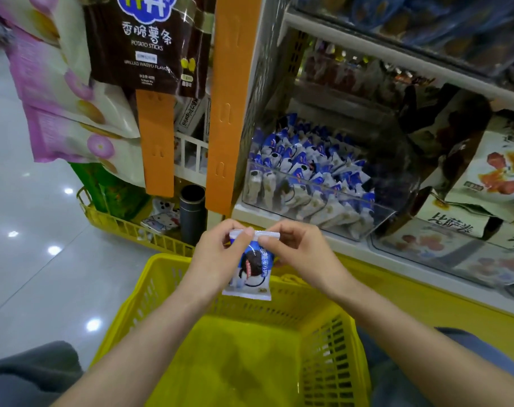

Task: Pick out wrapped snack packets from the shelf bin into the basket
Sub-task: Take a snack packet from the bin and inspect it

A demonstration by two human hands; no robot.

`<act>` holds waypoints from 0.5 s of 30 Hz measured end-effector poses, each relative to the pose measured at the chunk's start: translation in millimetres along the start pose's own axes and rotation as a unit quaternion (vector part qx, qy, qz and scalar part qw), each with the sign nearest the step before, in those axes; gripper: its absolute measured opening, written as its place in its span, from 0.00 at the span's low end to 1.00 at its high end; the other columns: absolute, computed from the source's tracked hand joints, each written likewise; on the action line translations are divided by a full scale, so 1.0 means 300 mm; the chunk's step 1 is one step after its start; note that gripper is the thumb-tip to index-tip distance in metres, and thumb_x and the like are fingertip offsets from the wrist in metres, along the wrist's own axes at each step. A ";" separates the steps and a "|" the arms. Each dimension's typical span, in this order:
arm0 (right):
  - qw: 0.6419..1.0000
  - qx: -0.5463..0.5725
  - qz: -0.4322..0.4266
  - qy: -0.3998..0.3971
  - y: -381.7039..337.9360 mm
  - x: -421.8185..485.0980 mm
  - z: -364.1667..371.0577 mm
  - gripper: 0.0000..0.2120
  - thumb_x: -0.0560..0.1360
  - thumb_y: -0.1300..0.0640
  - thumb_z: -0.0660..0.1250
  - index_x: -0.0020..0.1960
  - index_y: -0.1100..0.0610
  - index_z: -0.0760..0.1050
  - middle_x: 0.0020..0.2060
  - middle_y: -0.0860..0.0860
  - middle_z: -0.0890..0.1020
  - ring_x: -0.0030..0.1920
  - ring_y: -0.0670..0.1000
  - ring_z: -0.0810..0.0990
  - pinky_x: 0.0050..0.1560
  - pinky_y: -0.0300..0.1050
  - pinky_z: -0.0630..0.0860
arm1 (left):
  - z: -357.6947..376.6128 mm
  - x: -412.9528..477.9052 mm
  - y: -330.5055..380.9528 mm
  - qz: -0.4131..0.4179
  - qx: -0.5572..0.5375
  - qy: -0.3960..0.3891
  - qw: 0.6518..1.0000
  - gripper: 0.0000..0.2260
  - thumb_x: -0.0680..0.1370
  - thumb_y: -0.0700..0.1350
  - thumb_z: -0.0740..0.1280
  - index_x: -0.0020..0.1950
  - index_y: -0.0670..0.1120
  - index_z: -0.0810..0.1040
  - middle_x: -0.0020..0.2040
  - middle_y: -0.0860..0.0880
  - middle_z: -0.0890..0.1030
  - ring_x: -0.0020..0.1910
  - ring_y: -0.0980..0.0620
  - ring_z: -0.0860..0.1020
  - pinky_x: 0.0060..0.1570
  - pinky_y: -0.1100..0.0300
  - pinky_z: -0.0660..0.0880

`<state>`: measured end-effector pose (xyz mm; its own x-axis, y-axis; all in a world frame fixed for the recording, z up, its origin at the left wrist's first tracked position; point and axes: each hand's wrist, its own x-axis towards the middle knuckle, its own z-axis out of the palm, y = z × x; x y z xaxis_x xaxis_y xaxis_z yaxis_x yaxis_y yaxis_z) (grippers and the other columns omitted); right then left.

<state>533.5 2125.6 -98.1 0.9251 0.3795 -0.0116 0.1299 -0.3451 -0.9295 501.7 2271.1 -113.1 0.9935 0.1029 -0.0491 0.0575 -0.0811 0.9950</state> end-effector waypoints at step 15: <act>0.972 0.183 0.094 0.109 0.025 0.017 -0.045 0.03 0.78 0.65 0.60 0.45 0.60 0.70 0.38 0.55 0.80 0.32 0.42 0.81 0.34 0.36 0.80 | 0.013 0.007 -0.021 -0.070 -0.113 0.024 0.991 0.10 0.74 0.36 0.68 0.54 0.42 0.74 0.45 0.46 0.82 0.37 0.56 0.81 0.37 0.65 0.79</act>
<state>544.0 2113.4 -100.3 0.9792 0.1343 -0.1518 -0.1469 -0.0462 -0.9881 503.9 2267.8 -119.7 0.9710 0.1455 -0.1895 0.1656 0.1617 0.9728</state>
